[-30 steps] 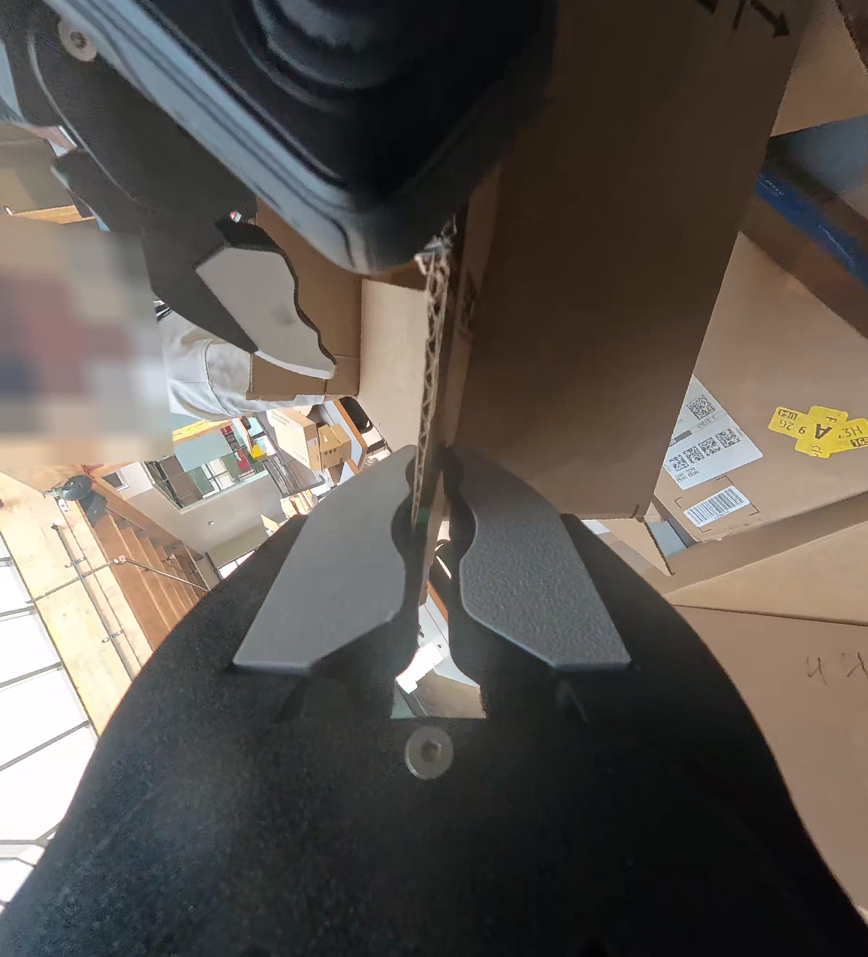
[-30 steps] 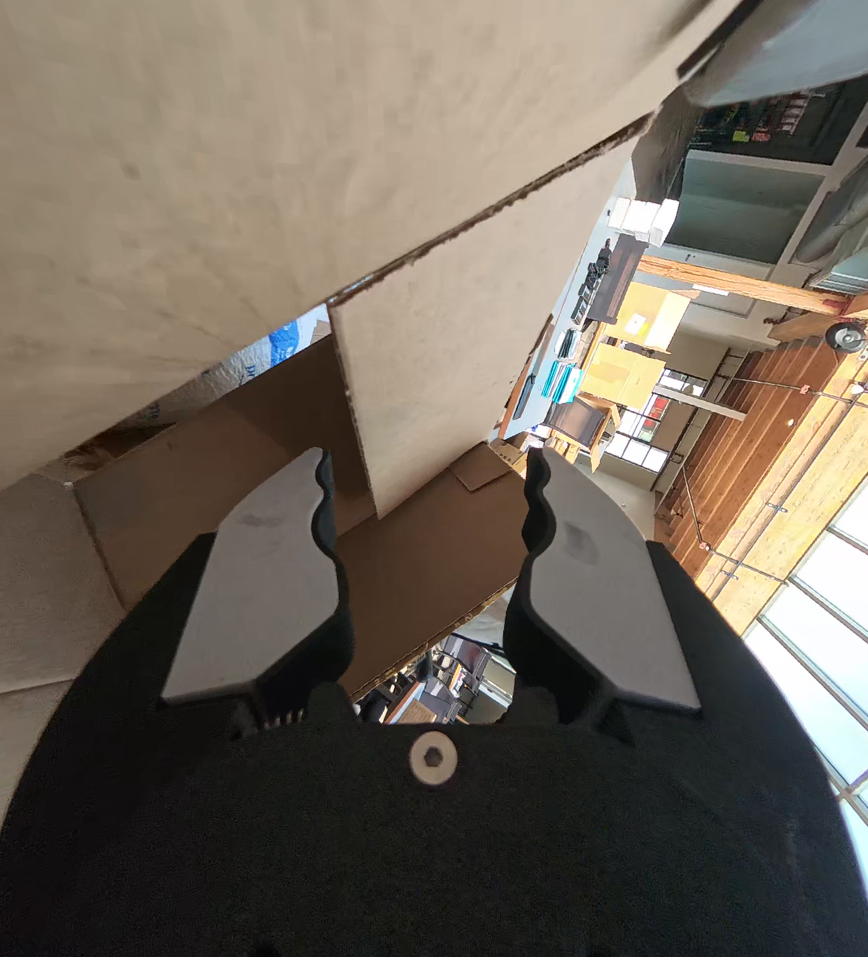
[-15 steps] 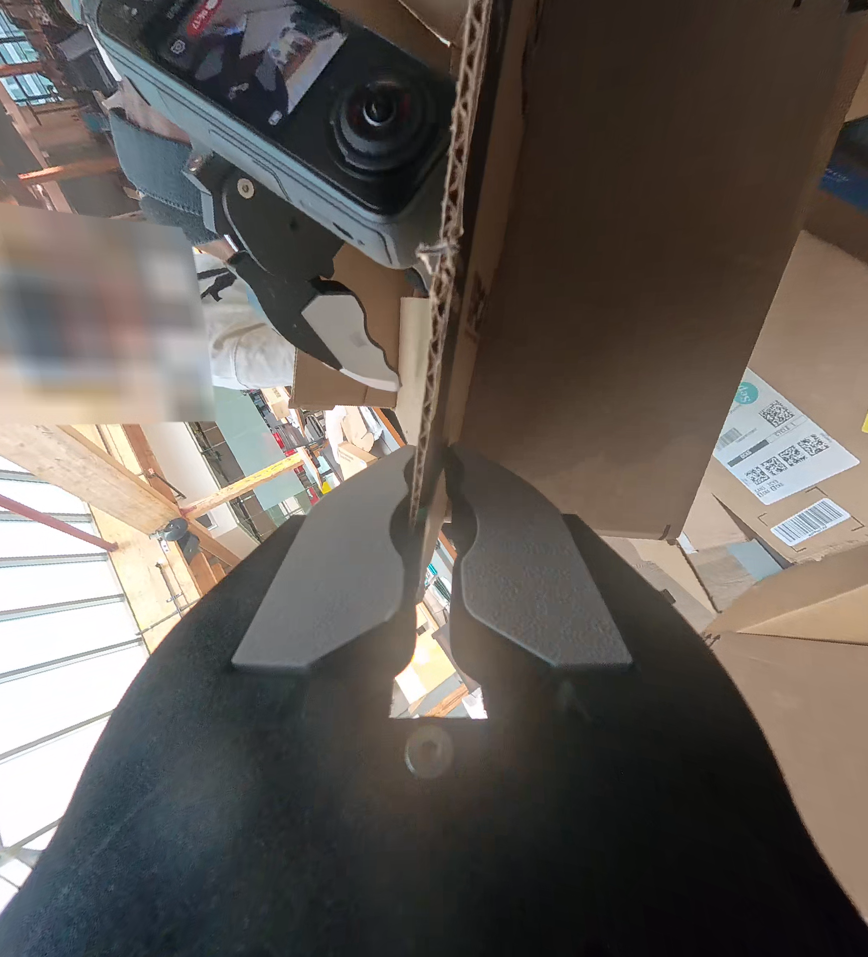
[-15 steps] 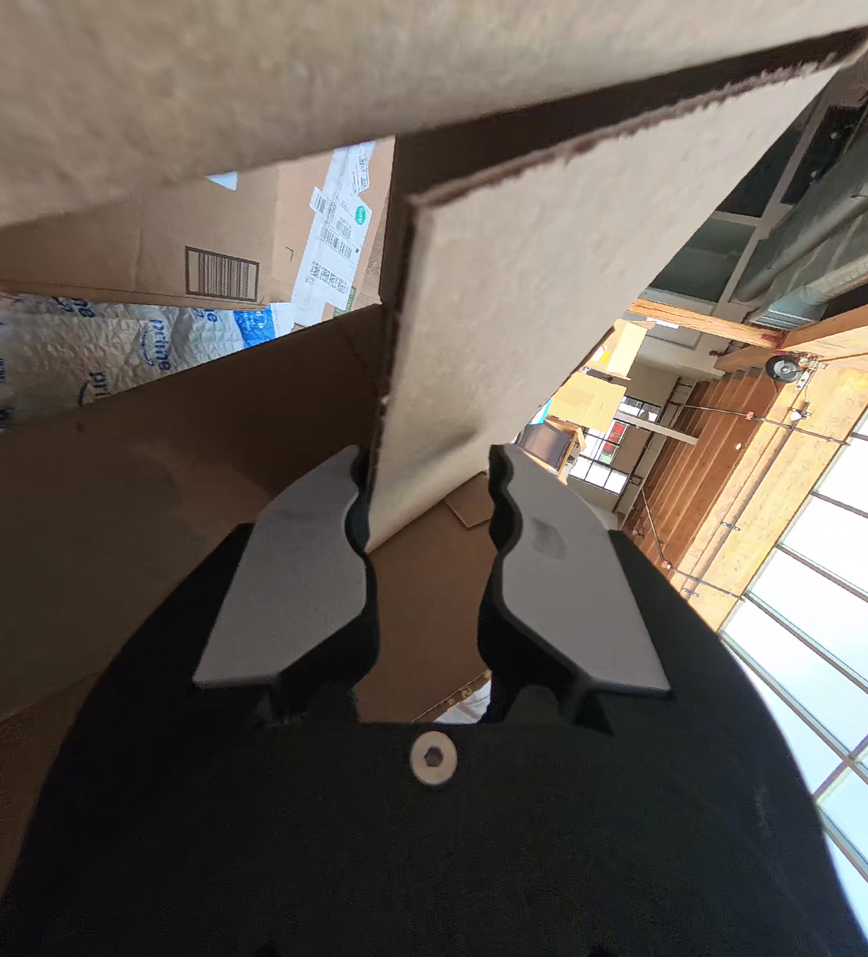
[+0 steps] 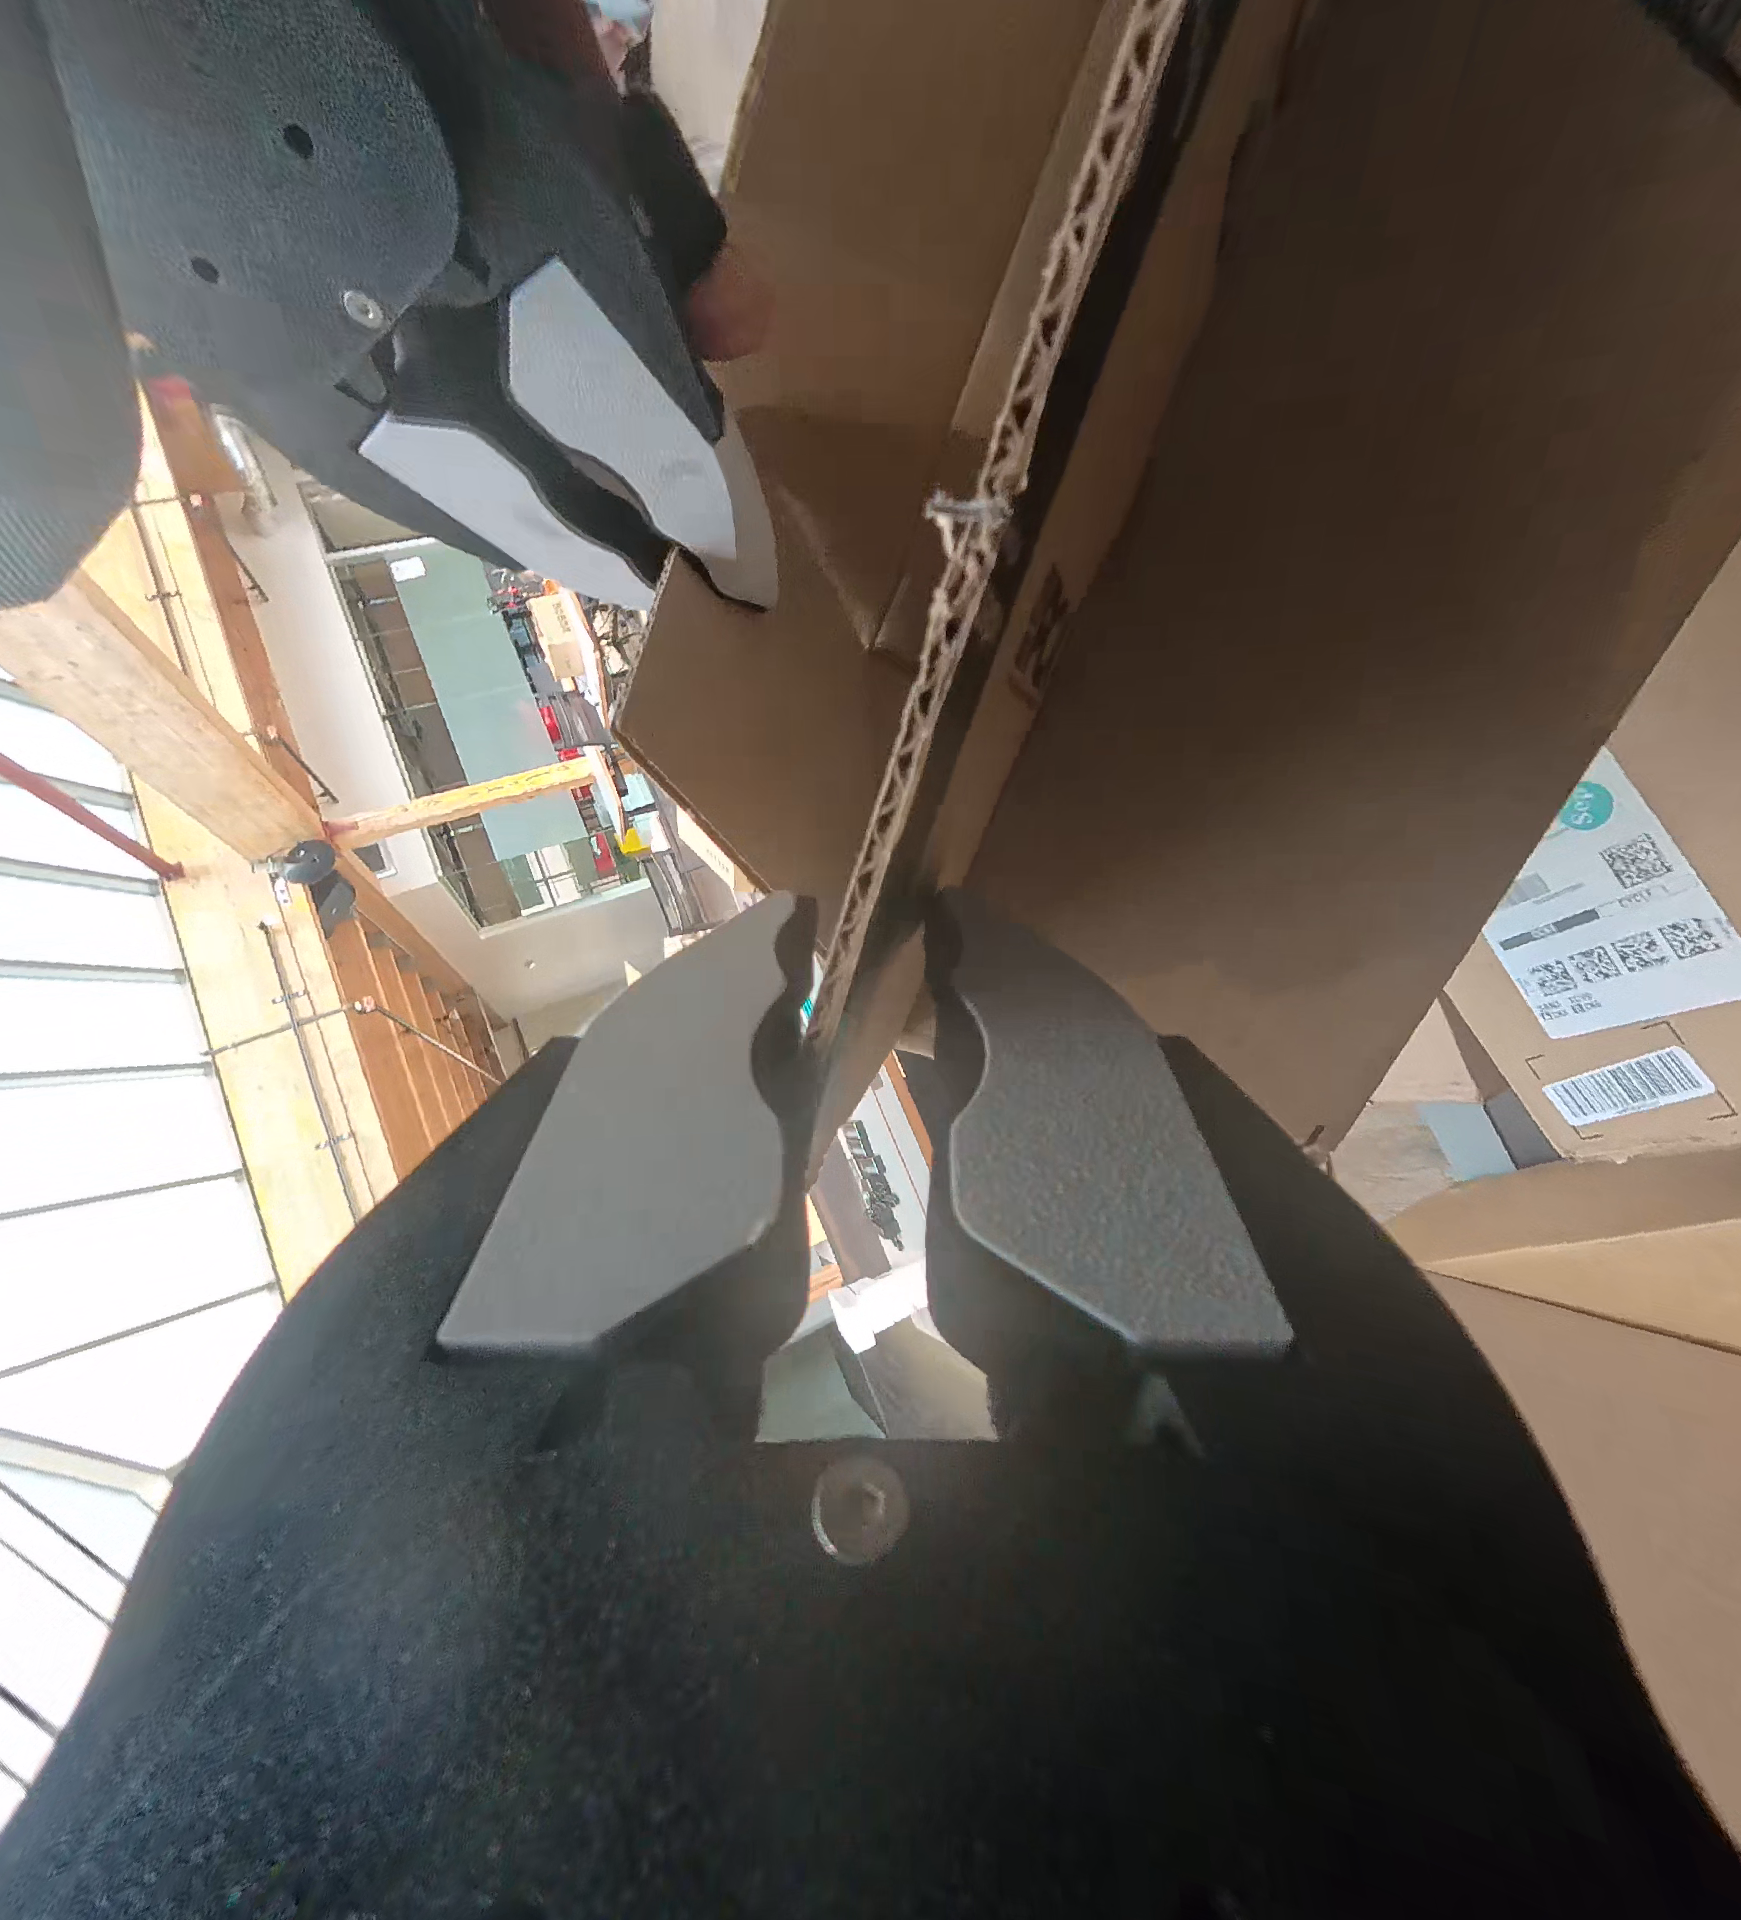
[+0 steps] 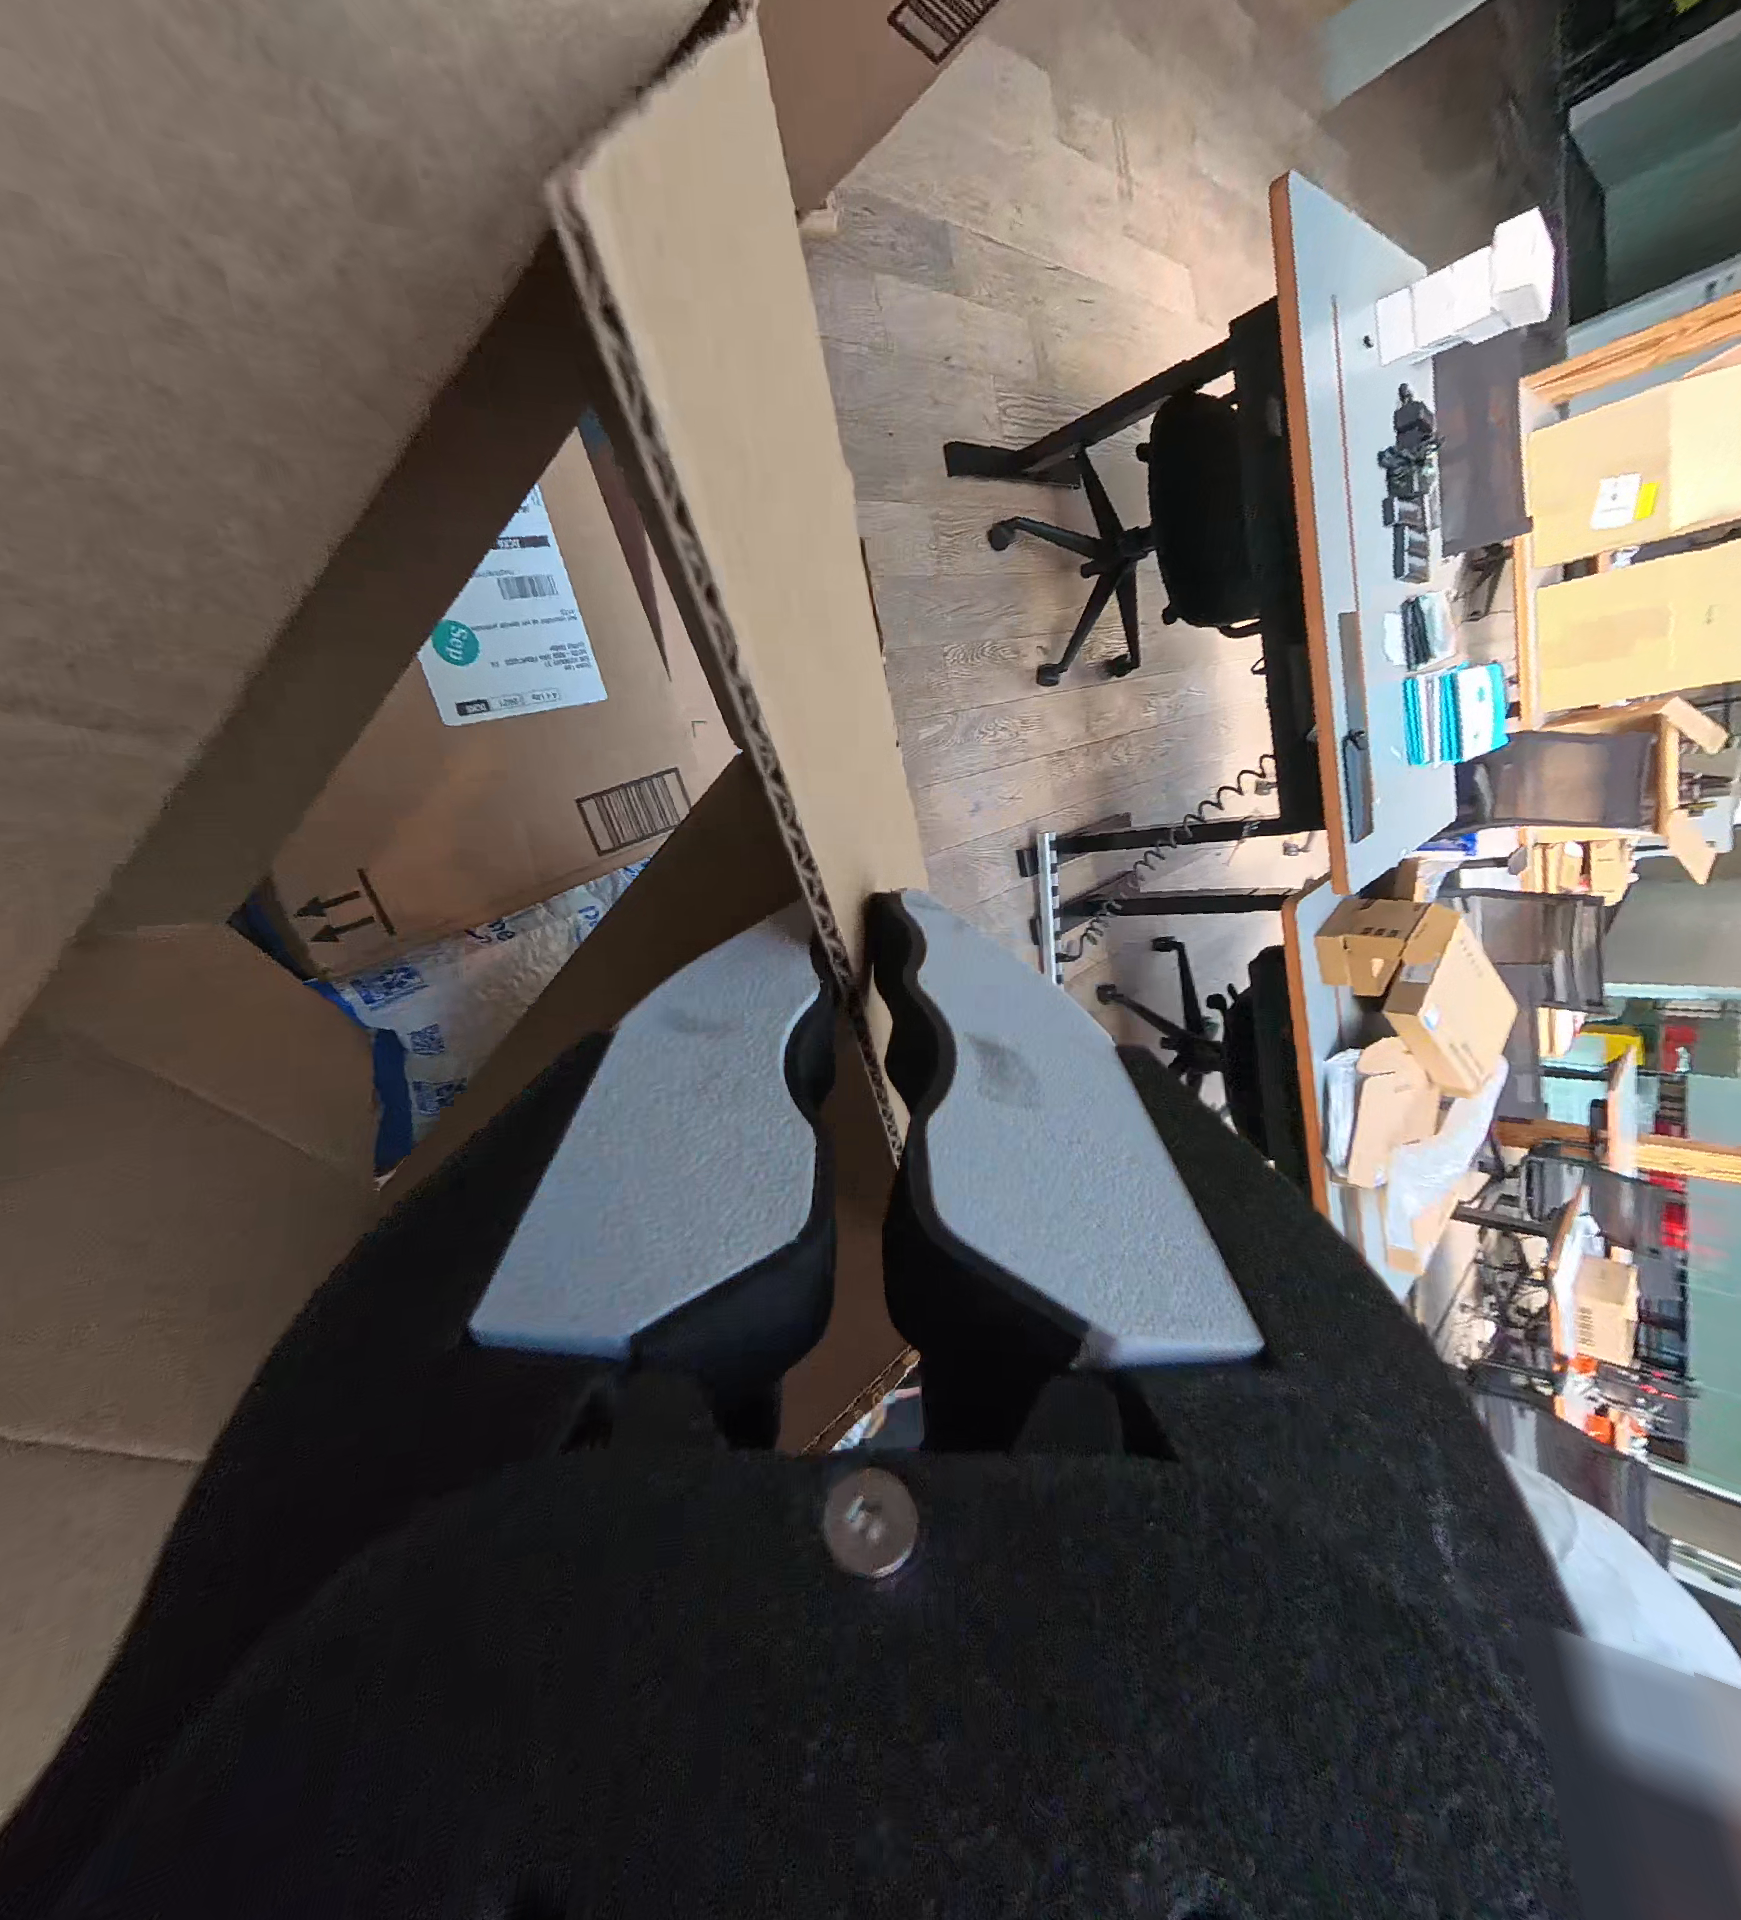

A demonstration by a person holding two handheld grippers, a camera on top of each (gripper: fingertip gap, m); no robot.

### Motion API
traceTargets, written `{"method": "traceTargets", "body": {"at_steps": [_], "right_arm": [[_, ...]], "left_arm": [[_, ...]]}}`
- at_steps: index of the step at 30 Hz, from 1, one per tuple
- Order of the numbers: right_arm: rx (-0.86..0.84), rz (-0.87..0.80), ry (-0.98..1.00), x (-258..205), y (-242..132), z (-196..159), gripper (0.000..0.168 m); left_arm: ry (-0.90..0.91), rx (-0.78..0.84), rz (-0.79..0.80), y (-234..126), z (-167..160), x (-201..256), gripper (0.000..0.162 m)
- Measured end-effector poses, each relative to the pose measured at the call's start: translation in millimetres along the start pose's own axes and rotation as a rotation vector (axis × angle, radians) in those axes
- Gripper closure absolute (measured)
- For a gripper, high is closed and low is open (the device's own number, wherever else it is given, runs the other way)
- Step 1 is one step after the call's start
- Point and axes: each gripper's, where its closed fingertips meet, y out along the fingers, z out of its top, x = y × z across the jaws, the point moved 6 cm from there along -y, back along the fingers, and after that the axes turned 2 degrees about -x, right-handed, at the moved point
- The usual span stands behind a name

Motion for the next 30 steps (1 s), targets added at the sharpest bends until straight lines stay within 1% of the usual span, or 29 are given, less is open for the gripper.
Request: {"method": "traceTargets", "body": {"at_steps": [5, 6, 9, 10, 11, 14, 15, 16, 17, 19, 21, 23, 25, 26, 28, 29, 30], "right_arm": [[-0.001, 0.062, 0.107, 14.5, -3.7, 6.1, 0.164], [-0.001, 0.064, 0.121, 16.7, -4.1, 6.4, 0.164], [0.007, 0.062, 0.144, 21.0, -6.0, 6.4, 0.164], [0.009, 0.066, 0.150, 21.6, -6.8, 6.2, 0.164], [0.009, 0.074, 0.152, 21.5, -7.5, 6.0, 0.164], [0.001, 0.094, 0.149, 18.0, -5.9, 2.8, 0.163], [0.011, 0.107, 0.161, 16.9, -5.7, 2.5, 0.163], [0.023, 0.123, 0.175, 16.6, -6.3, 2.7, 0.163], [0.034, 0.138, 0.183, 17.0, -7.9, 3.1, 0.163], [0.056, 0.153, 0.169, 19.0, -13.0, 5.1, 0.163], [0.072, 0.158, 0.140, 21.5, -18.1, 7.9, 0.164], [0.088, 0.174, 0.131, 23.3, -21.9, 12.2, 0.164], [0.129, 0.194, 0.099, 23.2, -26.1, 19.3, 0.165], [0.140, 0.201, 0.082, 23.0, -27.4, 22.4, 0.165], [0.153, 0.216, 0.079, 22.8, -28.6, 28.4, 0.164], [0.155, 0.215, 0.081, 23.3, -28.8, 30.5, 0.164], [0.150, 0.218, 0.082, 23.6, -28.9, 31.4, 0.165]], "left_arm": [[-0.169, -0.046, 0.151, 4.9, -11.8, -23.3, 0.115], [-0.214, -0.040, 0.177, 5.4, -13.9, -26.4, 0.110], [-0.299, -0.017, 0.219, 5.2, -19.5, -27.9, 0.106], [-0.316, -0.003, 0.242, 4.3, -20.5, -27.8, 0.101], [-0.343, 0.027, 0.281, 1.5, -20.6, -29.3, 0.092], [-0.454, 0.150, 0.415, -16.2, -23.5, -41.3, 0.090], [-0.488, 0.164, 0.439, -21.1, -27.3, -45.3, 0.090], [-0.529, 0.168, 0.426, -22.7, -32.8, -47.4, 0.089], [-0.588, 0.165, 0.361, -19.7, -40.0, -46.0, 0.088], [-0.742, 0.128, 0.145, -3.7, -57.8, -34.7, 0.075], [-0.835, 0.130, -0.022, 12.1, -73.6, -20.8, 0.068], [-0.906, 0.192, -0.231, 25.3, -80.3, -5.7, 0.067], [-0.945, 0.253, -0.379, 35.6, -81.4, 1.9, 0.067], [-0.951, 0.286, -0.472, 38.9, -79.1, 5.8, 0.068], [-0.960, 0.370, -0.659, 40.0, -70.8, 11.1, 0.081], [-0.951, 0.399, -0.728, 39.6, -66.0, 12.9, 0.088], [-0.951, 0.383, -0.733, 42.2, -64.0, 13.3, 0.095]]}}
